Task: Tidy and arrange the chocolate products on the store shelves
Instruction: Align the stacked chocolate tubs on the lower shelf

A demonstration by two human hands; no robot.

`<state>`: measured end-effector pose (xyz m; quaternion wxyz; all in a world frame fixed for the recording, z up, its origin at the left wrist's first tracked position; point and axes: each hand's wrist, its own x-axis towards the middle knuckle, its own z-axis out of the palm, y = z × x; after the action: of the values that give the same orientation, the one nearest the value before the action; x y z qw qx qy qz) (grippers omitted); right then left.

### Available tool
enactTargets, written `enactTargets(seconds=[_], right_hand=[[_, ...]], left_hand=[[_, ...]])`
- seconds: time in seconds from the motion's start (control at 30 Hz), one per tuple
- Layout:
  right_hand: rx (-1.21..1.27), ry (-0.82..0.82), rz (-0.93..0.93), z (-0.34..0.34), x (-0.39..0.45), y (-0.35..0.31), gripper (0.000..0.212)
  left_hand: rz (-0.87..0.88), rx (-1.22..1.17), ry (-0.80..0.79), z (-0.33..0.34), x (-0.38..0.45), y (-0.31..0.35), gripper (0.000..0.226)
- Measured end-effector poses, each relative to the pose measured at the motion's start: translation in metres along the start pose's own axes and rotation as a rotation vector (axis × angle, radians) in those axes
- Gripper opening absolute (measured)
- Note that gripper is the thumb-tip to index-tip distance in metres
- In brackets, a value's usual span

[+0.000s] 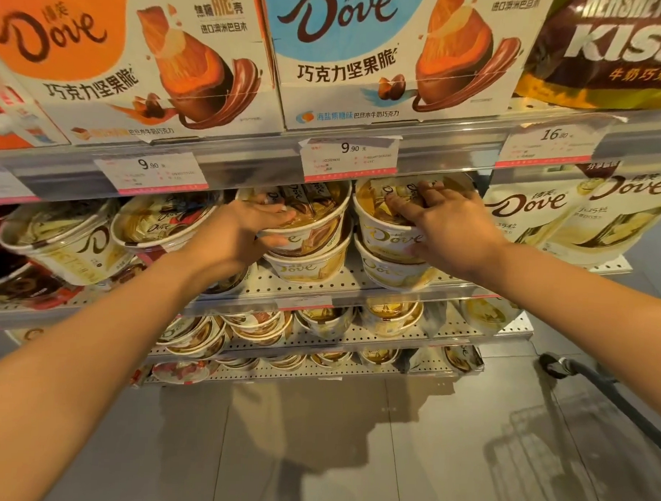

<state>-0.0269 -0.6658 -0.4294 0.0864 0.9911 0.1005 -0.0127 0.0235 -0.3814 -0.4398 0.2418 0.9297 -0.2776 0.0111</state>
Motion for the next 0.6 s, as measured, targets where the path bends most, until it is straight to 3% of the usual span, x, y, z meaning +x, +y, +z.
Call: enactTargets(seconds=[0.1,0.3,0.4,0.5,0.6], right_hand=[[0.012,-0.019,0.008,-0.001,0.0,-0.002,0.076],[0.125,-0.03,0.032,-0.007,-0.004,-0.004,0.078],[0.252,0.086,0.044,-0.016,-0.008,-0.014,0.071],[0.308,0.248,-0.031,-0.025,-0.005,-0.035,0.061],[0.354,0.28,-0.148,-0.035,0.002,-0.064,0.052]], left_hand=[[0.006,-0.044,0.003,0.001,-0.003,0.003,0.038],[0.074,0.301,-0.085,-0.009,-0.001,0.011,0.049],[0.036,0.513,-0.149,-0.016,-0.007,0.021,0.058],[0.093,0.556,-0.055,-0.029,-0.024,0.026,0.058],[0.134,0.591,-0.003,-0.046,-0.047,0.008,0.058]])
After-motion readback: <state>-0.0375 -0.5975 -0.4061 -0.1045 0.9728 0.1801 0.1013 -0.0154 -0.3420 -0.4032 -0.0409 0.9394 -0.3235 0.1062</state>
